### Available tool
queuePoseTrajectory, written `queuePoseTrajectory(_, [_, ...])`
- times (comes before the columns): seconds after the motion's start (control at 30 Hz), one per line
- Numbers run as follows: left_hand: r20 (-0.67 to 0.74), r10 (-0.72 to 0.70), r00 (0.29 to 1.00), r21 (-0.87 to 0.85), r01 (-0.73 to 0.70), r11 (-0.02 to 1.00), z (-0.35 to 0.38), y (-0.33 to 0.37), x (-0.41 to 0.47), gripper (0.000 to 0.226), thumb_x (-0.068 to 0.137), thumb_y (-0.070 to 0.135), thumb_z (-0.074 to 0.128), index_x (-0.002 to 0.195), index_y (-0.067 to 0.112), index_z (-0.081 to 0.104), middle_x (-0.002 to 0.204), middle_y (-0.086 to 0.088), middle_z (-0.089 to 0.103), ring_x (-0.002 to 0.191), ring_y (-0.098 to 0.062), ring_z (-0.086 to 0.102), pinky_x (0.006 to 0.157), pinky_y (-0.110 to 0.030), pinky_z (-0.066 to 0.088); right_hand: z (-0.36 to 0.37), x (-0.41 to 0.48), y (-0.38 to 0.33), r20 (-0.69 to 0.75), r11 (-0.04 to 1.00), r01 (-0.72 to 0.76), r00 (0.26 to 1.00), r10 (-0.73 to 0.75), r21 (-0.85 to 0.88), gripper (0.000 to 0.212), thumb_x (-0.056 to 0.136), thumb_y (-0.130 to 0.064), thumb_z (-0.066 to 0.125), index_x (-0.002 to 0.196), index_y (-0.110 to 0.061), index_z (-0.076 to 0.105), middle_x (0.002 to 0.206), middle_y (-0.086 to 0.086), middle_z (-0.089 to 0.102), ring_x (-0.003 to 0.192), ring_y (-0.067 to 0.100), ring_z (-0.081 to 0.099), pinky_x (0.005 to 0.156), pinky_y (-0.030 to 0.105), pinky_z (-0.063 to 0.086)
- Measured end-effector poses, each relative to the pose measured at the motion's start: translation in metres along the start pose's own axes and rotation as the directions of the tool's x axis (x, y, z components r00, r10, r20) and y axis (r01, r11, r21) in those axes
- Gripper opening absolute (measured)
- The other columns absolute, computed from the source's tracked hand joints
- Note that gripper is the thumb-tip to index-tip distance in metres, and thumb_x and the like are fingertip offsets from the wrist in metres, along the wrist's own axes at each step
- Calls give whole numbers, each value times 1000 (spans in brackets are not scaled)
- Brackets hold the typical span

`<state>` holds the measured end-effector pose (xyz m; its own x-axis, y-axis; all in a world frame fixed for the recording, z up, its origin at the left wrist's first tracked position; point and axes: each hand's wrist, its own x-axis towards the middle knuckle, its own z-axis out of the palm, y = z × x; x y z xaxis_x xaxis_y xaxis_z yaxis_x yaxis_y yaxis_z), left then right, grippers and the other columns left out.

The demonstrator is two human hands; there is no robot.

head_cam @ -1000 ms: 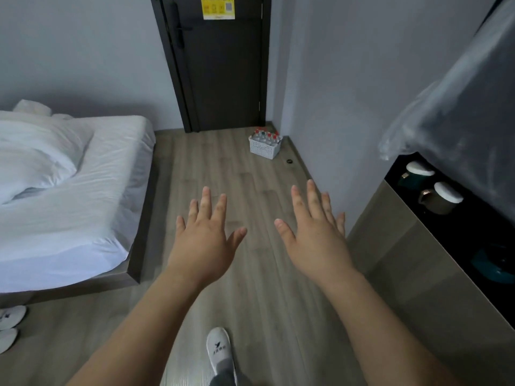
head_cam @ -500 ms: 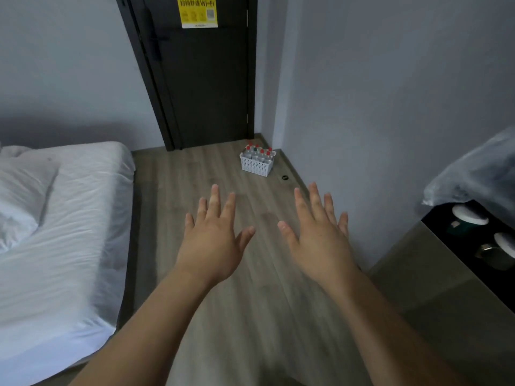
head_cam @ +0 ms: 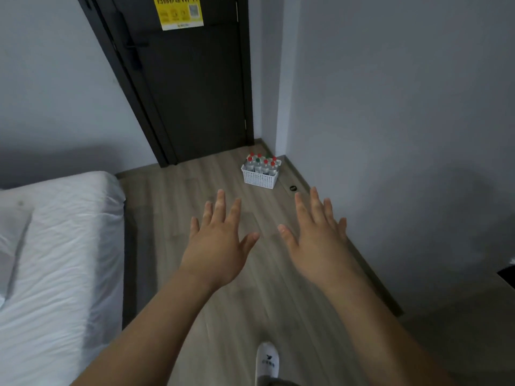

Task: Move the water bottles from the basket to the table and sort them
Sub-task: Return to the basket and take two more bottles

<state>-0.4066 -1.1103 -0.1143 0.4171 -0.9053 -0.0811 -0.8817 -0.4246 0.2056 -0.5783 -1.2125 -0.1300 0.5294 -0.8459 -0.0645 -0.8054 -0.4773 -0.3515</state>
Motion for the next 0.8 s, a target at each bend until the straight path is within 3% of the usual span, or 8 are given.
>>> queuePoseTrajectory(0.2, [-45,-51,998,-13,51,999,-39,-35,104,82,100,66,30,163,27,-4,169,-6,-20,158,-29,-5,127,-52,8,-18,120,-29,-20,999,32,999,-32,-18,76,104,-63,23,163,-32,-14,169,-2,-28,157,27,-20,122,52,-8])
queuePoseTrajectory(0.53, [-28,-53,998,-48,52,998,-43,-111,257,83,100,68,31,163,29,-6,169,-4,-21,158,-28,-6,126,-50,9,1,285,-85,-67,998,47,997,-50,-48,75,104,-63,26,164,-33,-9,171,-1,-21,158,29,-15,124,57,-3])
queuePoseTrajectory(0.8, [30,38,999,-48,-37,998,-68,-193,402,81,101,65,33,163,29,-5,169,-4,-21,158,-28,-5,127,-52,8,23,417,-145,-53,993,-65,997,60,-95,76,103,-63,25,164,-31,-7,172,0,-20,159,31,-13,126,63,3])
